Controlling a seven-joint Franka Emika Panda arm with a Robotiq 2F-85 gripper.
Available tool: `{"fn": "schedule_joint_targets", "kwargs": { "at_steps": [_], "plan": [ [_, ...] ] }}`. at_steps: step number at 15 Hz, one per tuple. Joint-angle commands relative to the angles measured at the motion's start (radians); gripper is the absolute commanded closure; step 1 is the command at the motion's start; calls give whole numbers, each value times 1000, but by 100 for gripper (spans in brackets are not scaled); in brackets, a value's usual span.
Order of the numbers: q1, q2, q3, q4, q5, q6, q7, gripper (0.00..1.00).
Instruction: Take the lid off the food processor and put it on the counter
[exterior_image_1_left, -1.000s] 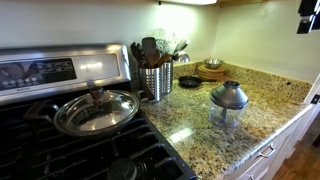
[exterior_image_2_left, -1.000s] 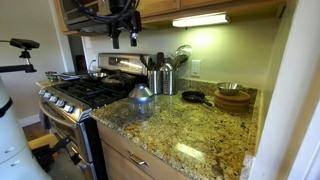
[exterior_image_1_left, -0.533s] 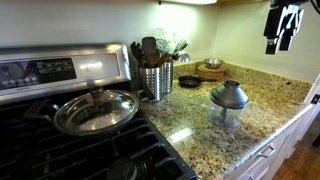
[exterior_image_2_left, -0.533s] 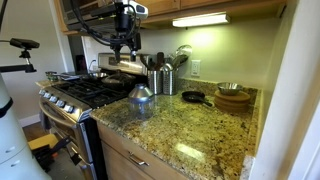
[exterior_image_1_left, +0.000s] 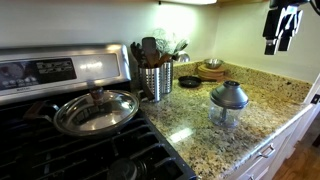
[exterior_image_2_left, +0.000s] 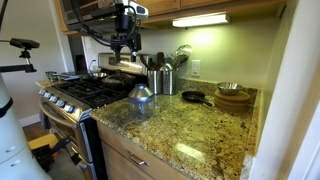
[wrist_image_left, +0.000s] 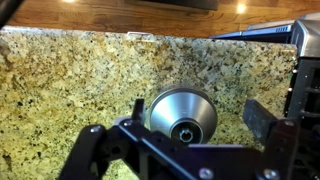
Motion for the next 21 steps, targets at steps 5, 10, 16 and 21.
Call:
{"fn": "schedule_joint_targets", "kwargs": {
  "at_steps": [5,10,16,21],
  "plan": [
    [13,75,-6,-14,16,183,-7,0],
    [24,150,-4,-2,20,262,-40,0],
    [30,262,14,37,-3,319,-57,0],
    [28,269,14,33,-4,302,-51,0]
  ]
}}
